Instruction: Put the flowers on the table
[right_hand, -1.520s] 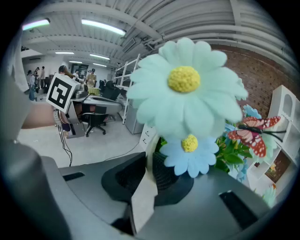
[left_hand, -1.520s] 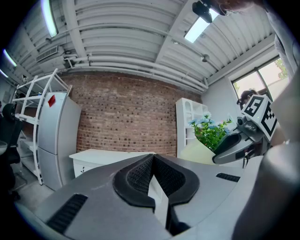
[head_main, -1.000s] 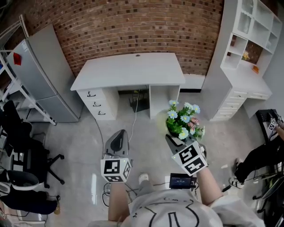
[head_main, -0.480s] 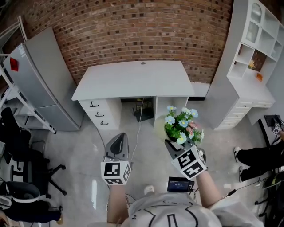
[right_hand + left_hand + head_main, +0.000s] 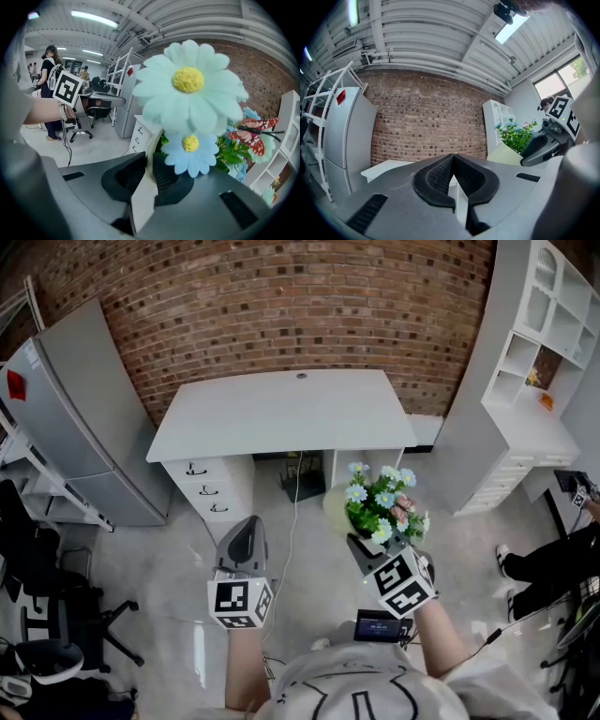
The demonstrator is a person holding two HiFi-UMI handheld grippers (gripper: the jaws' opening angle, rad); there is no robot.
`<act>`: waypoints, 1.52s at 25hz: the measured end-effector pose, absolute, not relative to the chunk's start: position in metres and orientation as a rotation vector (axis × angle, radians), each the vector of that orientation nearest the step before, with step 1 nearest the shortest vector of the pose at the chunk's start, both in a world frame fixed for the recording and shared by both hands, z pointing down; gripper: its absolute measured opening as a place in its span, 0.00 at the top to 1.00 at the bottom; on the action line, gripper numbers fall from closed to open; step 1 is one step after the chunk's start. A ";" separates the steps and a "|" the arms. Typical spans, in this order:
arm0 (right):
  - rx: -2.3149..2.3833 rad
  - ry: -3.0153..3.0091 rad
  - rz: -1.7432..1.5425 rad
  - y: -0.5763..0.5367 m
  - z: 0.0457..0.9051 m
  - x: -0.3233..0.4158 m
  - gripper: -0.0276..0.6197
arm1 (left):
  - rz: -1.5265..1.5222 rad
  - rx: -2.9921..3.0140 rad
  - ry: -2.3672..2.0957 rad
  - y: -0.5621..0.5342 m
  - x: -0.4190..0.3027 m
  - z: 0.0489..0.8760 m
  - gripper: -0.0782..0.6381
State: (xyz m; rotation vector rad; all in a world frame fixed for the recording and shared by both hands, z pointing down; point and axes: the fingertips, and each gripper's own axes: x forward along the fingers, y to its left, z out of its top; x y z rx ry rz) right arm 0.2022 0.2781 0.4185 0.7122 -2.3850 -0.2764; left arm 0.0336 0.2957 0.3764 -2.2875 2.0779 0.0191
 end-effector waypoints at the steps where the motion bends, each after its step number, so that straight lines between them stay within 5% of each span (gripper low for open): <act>1: 0.715 -2.384 -0.273 0.275 0.419 0.201 0.89 | 0.018 -2.288 2.080 0.293 0.032 0.377 0.87; 38: 0.672 -2.433 -0.223 -0.046 0.409 0.097 0.89 | -0.032 -2.192 2.200 -0.007 -0.085 0.376 0.87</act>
